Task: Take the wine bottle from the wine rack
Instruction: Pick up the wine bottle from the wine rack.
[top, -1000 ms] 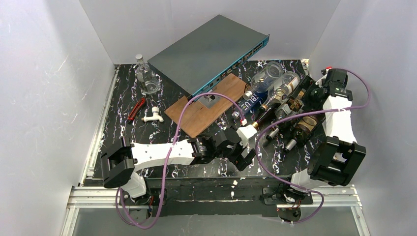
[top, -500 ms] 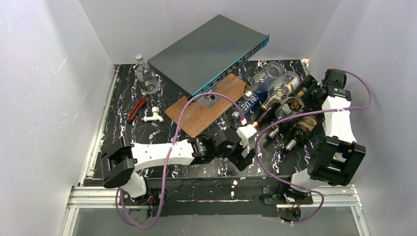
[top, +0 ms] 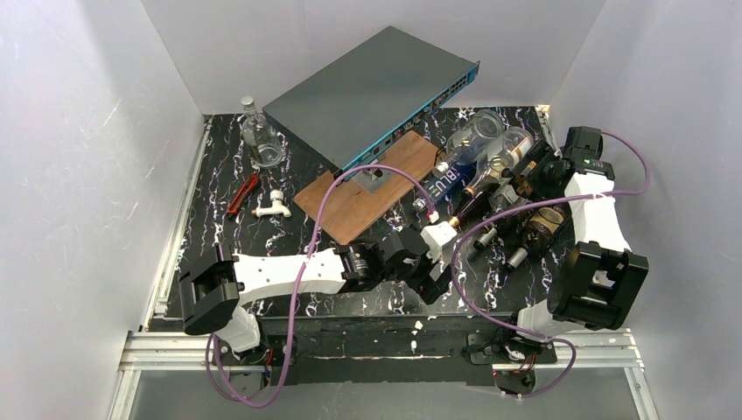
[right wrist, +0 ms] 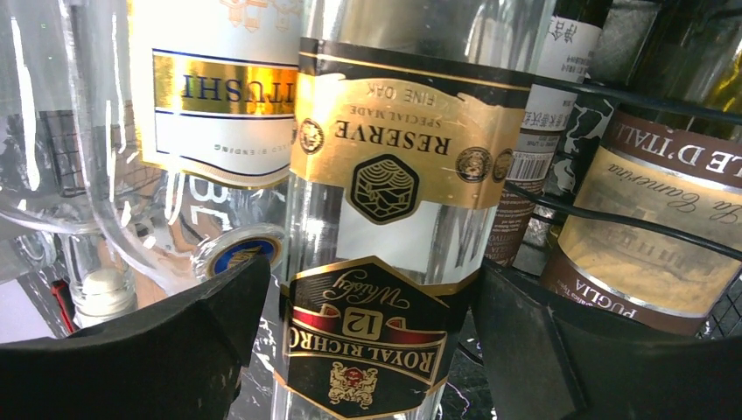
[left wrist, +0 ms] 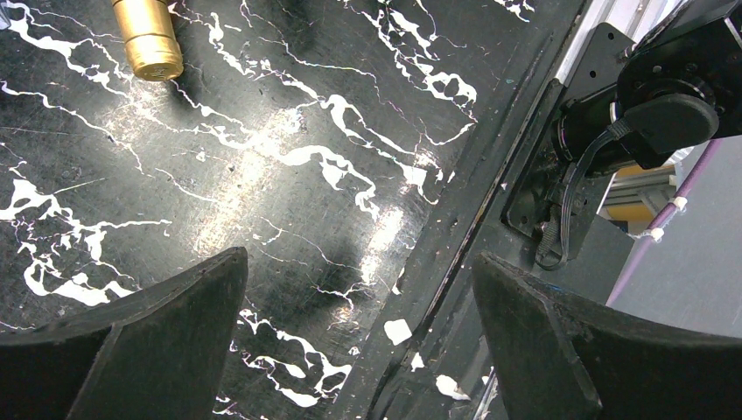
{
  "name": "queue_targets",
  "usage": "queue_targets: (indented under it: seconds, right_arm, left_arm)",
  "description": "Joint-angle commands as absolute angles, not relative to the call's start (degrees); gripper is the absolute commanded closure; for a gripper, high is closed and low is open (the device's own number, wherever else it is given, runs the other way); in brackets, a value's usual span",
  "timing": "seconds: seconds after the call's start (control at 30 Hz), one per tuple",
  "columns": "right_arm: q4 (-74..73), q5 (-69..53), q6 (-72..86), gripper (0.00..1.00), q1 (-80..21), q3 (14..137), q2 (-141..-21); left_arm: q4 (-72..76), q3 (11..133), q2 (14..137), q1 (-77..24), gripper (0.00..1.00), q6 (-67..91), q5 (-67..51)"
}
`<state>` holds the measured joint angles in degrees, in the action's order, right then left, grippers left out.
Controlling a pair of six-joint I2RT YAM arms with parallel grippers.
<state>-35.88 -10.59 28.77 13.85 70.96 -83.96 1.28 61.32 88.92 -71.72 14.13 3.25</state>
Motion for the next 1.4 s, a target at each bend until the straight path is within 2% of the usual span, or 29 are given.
queue_targets:
  seconds: [0.0,0.17,0.4,0.5,0.67,0.87,1.0,1.13,1.37]
  right_arm:
    - [-34.29,-9.06,29.76,0.10,13.54,69.99,-83.91]
    - [-33.87,-9.05,29.62,0.22,13.36,69.16,-83.95]
    - [-33.40,-8.96,29.88,0.20,13.34,68.48,-84.81]
    - [-33.23,-9.00,30.05,0.23,13.37,68.47,-84.88]
    - [-33.05,-9.90,30.51,0.42,13.41,68.53,-83.94]
    - [-32.84,-12.09,31.15,0.74,14.50,68.38,-81.03]
    - [-32.67,-13.73,31.72,0.87,15.78,67.93,-78.85]
    - [-32.46,-14.57,32.33,0.96,17.65,66.88,-76.53]
    - [-32.97,-16.74,32.96,0.99,19.38,66.05,-73.50]
  left_arm:
    - [1.85,61.23,86.33,-71.54,0.01,14.15,3.93]
    - [1.53,61.52,86.51,-71.54,0.01,14.11,3.87]
    - [1.18,61.85,86.27,-71.54,0.01,13.97,3.76]
    - [1.15,61.84,86.14,-71.54,0.01,13.97,3.74]
    - [0.89,61.97,85.96,-71.54,0.01,13.97,3.68]
    - [0.57,61.99,85.65,-71.53,0.01,14.15,3.62]
    - [0.66,61.91,85.53,-71.54,0.01,14.48,3.42]
    - [1.08,61.86,85.68,-71.54,0.01,14.64,2.85]
    - [2.08,61.48,85.15,-71.54,0.01,14.39,1.67]
